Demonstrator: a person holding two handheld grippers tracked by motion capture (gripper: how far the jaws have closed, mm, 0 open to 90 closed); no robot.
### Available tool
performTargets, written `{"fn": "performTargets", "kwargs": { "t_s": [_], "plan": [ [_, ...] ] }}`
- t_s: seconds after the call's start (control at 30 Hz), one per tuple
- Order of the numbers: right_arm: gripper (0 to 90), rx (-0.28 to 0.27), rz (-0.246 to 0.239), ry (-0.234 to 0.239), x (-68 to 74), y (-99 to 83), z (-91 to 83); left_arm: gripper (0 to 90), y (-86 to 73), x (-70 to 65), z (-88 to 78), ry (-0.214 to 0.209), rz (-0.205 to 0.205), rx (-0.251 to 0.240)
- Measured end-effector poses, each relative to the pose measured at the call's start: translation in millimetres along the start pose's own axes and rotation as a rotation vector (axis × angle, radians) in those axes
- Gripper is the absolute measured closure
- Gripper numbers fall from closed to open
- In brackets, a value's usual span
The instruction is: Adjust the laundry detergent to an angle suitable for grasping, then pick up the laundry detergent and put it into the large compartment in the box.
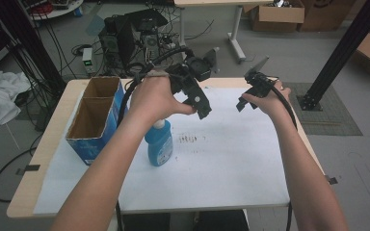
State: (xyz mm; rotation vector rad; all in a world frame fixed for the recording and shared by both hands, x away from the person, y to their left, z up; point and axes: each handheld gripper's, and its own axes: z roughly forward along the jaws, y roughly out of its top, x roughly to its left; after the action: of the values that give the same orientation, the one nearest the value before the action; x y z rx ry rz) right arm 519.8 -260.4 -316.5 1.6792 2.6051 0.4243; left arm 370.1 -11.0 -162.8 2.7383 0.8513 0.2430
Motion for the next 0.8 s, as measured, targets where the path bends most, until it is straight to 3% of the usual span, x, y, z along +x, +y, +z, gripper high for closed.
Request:
{"fn": "performTargets", "kwargs": {
  "t_s": [0.6,0.8],
  "plan": [
    [18.1,-0.009,-0.005,0.003,3.6,-0.6,-2.4,0.1,-1.7,-1.1,-3.2,0.004,-0.009,-0.004],
    [18.1,-0.008,-0.005,0.003,3.3,-2.9,-4.5,0.1,-6.9,4.0,-4.9,0.009,-0.035,0.004]
  ]
}}
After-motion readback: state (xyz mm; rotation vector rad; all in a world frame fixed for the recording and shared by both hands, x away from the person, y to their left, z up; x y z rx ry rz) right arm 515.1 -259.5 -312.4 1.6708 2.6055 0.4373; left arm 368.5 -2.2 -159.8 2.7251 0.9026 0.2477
